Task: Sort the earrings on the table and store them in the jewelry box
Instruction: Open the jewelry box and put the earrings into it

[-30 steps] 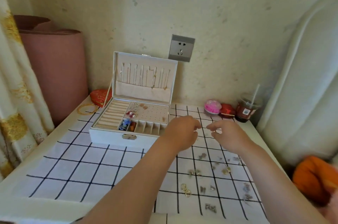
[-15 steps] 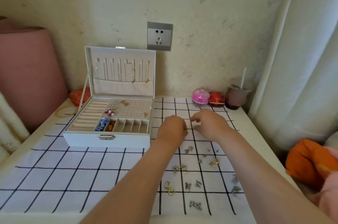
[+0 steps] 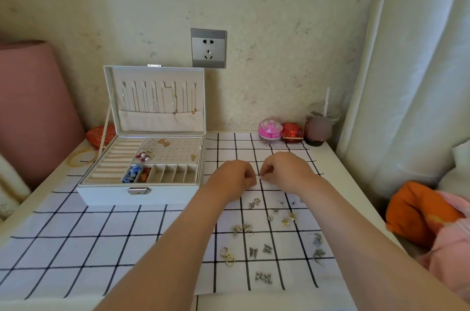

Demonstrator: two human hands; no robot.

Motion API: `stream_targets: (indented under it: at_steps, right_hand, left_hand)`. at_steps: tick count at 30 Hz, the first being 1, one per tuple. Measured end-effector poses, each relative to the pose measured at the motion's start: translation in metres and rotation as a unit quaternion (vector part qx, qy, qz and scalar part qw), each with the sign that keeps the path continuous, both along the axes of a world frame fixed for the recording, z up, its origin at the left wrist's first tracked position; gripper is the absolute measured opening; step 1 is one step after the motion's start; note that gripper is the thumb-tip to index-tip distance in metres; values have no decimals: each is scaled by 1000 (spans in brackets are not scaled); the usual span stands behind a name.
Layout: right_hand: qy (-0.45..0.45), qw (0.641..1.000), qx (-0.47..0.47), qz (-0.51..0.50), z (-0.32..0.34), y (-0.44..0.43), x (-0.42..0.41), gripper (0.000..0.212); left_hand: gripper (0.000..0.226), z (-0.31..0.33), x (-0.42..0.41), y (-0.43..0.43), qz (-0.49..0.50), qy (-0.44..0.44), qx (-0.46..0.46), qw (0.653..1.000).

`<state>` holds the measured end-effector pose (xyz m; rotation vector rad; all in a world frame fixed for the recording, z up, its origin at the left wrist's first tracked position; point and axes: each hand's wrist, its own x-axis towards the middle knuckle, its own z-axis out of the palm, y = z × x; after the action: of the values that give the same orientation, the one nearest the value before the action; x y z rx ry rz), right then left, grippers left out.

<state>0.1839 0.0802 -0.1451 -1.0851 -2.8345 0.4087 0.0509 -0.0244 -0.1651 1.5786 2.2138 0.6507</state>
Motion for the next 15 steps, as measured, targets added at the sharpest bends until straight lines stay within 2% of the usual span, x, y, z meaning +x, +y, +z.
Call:
stream_targets:
  at_steps: [6, 9, 15]
  right_hand:
    - [48, 999, -21, -13, 8, 1, 5, 15]
    - [37, 999, -21, -10, 7, 0, 7, 19]
    - [28, 999, -30, 7, 3, -3, 3, 19]
  left_hand:
    - [14, 0, -2, -3, -18, -3, 3, 1000]
    - [18, 2, -3, -3, -14, 12, 2, 1000]
    - [11, 6, -4, -4, -13, 45, -25, 999]
